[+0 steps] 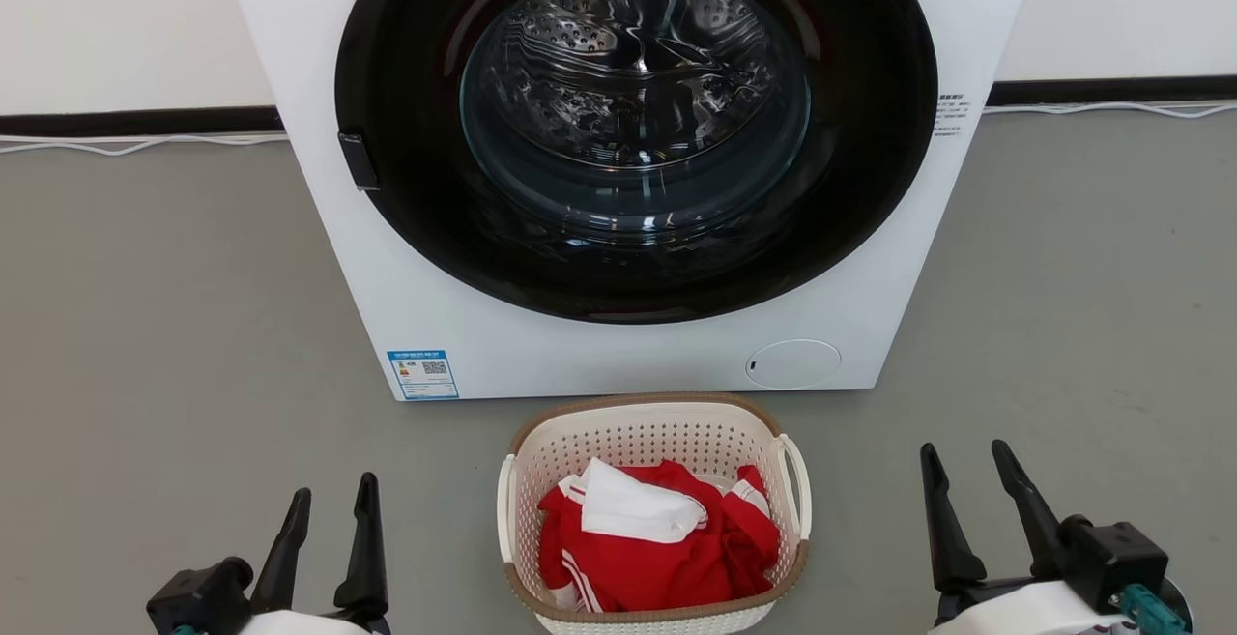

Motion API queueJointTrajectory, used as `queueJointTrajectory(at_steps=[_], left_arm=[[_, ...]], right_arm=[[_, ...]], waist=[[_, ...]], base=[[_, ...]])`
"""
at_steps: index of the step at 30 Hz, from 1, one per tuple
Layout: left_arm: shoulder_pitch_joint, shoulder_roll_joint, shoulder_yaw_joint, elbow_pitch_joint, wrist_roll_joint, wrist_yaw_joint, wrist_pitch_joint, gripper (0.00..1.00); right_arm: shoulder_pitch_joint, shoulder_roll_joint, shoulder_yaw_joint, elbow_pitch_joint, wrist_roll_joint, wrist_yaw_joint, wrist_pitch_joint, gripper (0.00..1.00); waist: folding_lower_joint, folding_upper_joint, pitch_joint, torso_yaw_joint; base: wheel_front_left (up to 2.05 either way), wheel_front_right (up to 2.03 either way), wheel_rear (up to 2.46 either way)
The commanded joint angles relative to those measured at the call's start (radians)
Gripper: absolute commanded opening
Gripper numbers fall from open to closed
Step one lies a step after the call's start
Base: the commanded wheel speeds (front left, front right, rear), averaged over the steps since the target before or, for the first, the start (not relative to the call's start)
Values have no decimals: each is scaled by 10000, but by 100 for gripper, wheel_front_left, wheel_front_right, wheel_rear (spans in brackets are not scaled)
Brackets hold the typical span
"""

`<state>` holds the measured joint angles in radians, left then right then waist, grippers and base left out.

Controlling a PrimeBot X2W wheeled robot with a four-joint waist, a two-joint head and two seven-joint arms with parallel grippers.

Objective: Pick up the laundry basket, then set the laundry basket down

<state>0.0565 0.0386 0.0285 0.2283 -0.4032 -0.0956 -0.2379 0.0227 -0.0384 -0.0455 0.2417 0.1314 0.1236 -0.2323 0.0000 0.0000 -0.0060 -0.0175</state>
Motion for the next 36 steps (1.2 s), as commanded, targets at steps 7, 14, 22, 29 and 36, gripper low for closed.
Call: queueJointTrajectory(at_steps=[7,14,22,29,36], left_arm=[[-105,116,268,-234,711,51,-239,100],[-73,116,282,-131,690,39,-239,100],[-94,116,248,-127,683,37,-239,100],[-112,116,224,-158,704,79,-239,100],[-228,116,195,-188,768,115,-239,100]], right_arm=[[-117,-119,263,-134,-644,71,-295,100],[-33,-119,214,-49,-511,71,-295,100],[-59,-118,227,2,-521,71,-295,100],[-102,-118,245,45,-541,71,-295,100],[-287,-118,351,177,-532,71,-295,100]], waist=[[0,0,0,-35],[0,0,-29,-65],[0,0,-6,-62],[0,0,56,-24],[0,0,321,-12]], base=[[0,0,0],[0,0,0],[0,0,0],[0,0,0],[0,0,0]])
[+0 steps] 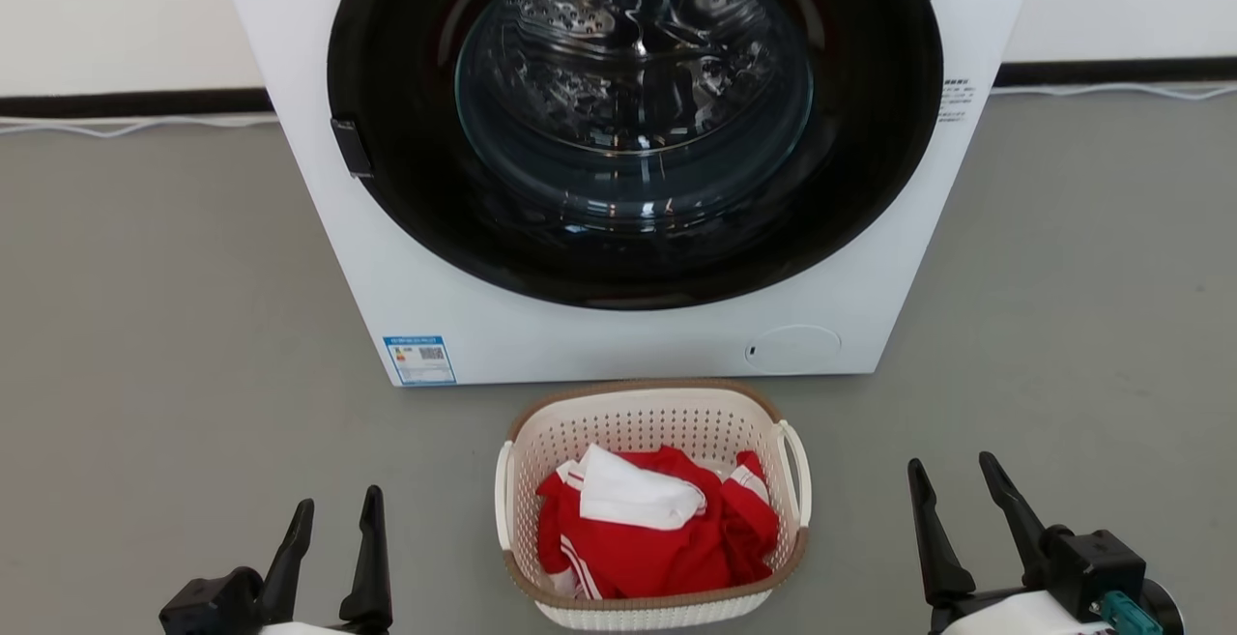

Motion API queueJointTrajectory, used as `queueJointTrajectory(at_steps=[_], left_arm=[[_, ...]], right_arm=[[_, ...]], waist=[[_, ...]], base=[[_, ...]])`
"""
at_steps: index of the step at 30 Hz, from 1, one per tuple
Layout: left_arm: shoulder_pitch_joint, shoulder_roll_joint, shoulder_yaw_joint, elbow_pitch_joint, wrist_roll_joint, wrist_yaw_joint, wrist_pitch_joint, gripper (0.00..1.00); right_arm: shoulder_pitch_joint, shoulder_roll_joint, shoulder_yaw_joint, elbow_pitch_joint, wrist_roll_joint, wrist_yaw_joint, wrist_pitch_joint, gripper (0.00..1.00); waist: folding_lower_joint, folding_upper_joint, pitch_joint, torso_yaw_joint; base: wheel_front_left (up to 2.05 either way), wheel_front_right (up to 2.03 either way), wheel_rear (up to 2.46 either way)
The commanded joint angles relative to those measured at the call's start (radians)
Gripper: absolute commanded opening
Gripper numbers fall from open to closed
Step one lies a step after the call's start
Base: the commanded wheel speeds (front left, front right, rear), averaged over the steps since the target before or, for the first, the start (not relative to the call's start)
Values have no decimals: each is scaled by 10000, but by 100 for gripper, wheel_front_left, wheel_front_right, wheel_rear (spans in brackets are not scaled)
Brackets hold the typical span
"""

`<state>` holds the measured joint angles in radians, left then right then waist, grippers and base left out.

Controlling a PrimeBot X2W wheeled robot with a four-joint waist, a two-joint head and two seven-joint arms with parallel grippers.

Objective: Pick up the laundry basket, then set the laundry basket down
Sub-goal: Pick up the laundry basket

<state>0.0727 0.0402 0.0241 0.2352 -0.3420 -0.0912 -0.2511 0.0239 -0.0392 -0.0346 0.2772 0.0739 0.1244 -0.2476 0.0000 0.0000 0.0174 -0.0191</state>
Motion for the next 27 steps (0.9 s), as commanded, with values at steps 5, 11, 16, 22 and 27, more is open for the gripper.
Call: queueJointTrajectory(at_steps=[5,11,16,22,27], left_arm=[[-802,100,122,-113,208,96,-107,100],[-1488,100,-119,234,239,106,-107,100],[-2303,100,-446,757,330,108,-107,100],[-3409,100,-847,1699,388,133,-107,100],[-4549,100,-1175,2839,245,171,-107,100]], right_arm=[[-764,-110,234,46,93,63,-141,100],[-1454,-110,194,412,44,63,-141,100],[-2209,-110,183,861,-18,63,-141,100],[-3080,-110,47,1618,-50,63,-141,100],[-3996,-110,-120,2602,-4,63,-141,100]], waist=[[0,0,623,33],[0,0,1298,89],[0,0,2034,145],[0,0,2899,219],[0,0,3790,243]], base=[[0,0,0],[0,0,0],[0,0,0],[0,0,0],[0,0,0]])
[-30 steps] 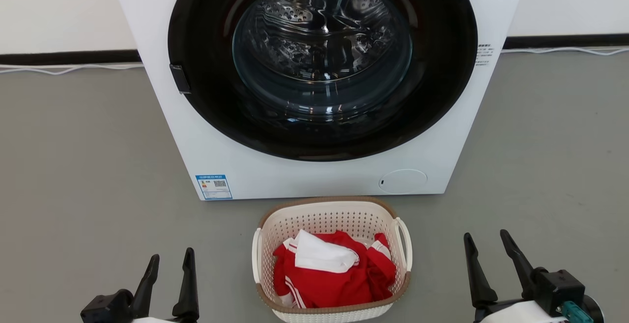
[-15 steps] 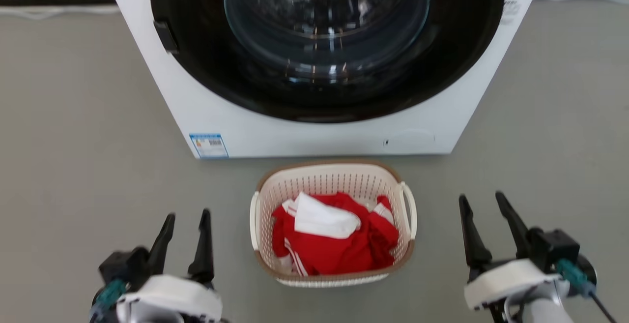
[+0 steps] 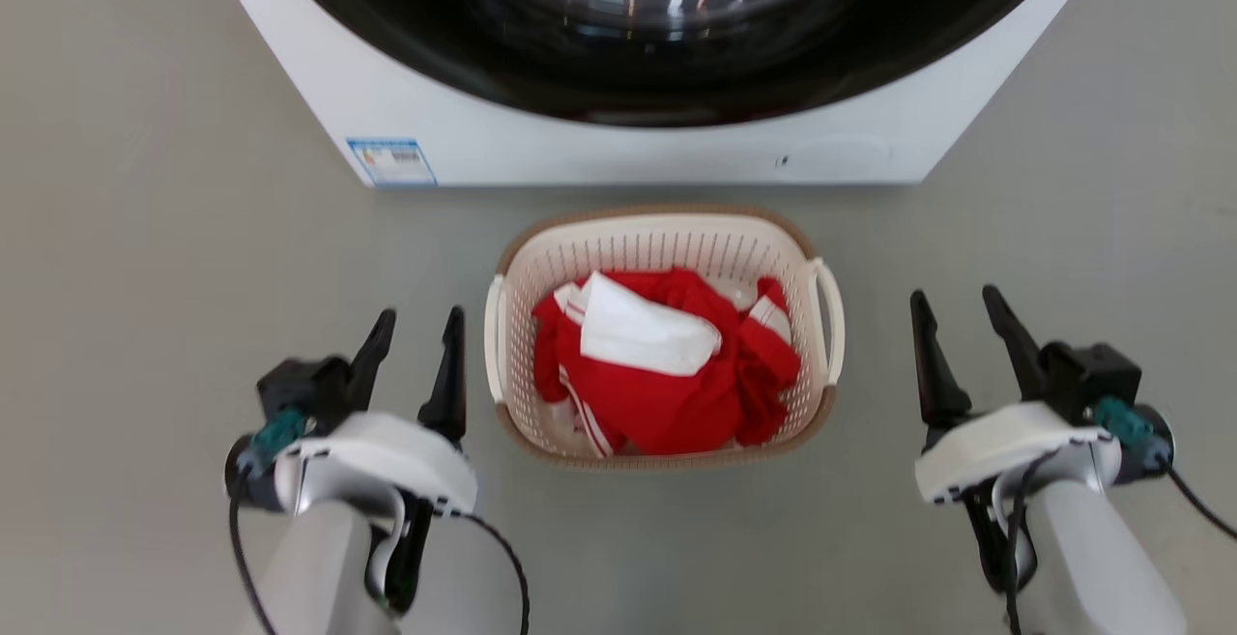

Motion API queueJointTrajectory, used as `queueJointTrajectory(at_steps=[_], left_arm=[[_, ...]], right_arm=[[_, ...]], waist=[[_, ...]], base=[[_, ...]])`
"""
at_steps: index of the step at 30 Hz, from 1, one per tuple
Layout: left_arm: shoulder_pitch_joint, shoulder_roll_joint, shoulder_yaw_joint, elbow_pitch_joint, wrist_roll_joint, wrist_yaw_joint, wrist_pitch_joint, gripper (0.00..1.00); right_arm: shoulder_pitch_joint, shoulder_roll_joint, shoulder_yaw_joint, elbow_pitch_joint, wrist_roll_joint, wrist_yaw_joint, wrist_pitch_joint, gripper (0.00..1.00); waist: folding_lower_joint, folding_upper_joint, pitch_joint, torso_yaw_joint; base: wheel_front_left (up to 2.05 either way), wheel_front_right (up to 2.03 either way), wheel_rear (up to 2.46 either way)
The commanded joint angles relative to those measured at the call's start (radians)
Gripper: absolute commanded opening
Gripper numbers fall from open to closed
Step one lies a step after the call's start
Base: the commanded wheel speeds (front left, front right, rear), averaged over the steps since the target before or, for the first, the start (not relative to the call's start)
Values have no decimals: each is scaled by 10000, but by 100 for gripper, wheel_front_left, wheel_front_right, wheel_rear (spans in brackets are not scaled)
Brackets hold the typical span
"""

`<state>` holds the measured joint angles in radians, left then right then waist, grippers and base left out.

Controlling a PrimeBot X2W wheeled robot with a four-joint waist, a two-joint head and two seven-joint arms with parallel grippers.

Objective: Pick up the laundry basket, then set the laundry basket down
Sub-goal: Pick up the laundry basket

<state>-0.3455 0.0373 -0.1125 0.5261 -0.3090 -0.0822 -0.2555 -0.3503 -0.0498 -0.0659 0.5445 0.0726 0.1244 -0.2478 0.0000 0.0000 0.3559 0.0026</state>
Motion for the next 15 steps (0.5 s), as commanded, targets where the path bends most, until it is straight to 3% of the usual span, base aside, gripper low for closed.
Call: queueJointTrajectory(at_steps=[1,15], left_arm=[[-548,129,103,117,-100,98,-63,100],[-2801,129,-766,2613,-310,288,-63,100]], right_arm=[[-402,-5,167,76,21,63,-139,100],[-1869,-5,303,1213,150,63,-139,100]], waist=[[0,0,549,31],[0,0,2450,-157]], base=[[0,0,0],[0,0,0]])
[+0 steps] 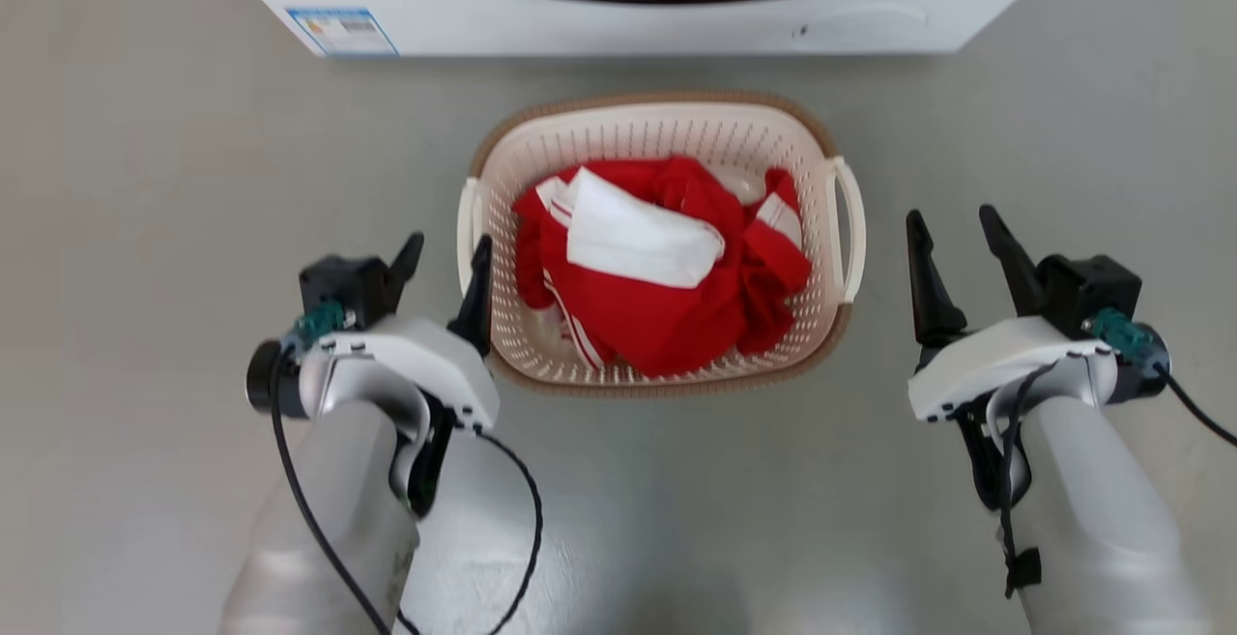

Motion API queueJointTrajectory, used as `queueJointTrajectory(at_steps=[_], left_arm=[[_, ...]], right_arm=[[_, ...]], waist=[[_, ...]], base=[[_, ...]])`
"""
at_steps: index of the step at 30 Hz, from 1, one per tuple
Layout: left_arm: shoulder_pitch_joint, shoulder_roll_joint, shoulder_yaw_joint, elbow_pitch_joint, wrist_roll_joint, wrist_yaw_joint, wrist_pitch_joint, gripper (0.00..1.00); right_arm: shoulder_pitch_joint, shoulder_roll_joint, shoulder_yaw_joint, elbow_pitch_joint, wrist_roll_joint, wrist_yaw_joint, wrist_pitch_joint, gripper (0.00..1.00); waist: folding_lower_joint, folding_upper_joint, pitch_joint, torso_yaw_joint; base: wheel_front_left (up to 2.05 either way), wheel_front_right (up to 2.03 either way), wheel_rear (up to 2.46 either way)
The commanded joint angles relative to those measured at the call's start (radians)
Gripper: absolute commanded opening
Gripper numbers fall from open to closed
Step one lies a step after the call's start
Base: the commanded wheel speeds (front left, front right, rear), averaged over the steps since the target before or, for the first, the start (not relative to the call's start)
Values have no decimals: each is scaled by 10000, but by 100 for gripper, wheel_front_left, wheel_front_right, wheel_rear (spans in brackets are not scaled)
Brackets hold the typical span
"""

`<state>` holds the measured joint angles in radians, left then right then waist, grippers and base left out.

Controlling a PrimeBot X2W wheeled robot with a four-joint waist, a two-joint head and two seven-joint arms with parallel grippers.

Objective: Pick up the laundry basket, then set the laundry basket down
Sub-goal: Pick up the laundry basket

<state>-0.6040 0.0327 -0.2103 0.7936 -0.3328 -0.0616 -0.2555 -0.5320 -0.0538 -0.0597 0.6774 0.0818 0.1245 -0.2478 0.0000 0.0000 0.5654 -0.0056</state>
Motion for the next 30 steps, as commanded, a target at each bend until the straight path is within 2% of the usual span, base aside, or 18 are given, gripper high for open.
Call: queueJointTrajectory(at_steps=[1,17,30], left_arm=[[-328,175,200,31,-71,85,-63,100],[-1660,175,334,1156,211,78,-63,100],[-2492,175,226,1379,239,-20,-63,100]], right_arm=[[-102,36,239,-87,57,62,-139,100],[-946,36,99,221,-218,62,-139,100],[-1606,32,-149,626,-399,62,-139,100]], waist=[[0,0,466,-92],[0,0,1900,-112],[0,0,2853,102]], base=[[0,0,0],[0,0,0],[0,0,0]])
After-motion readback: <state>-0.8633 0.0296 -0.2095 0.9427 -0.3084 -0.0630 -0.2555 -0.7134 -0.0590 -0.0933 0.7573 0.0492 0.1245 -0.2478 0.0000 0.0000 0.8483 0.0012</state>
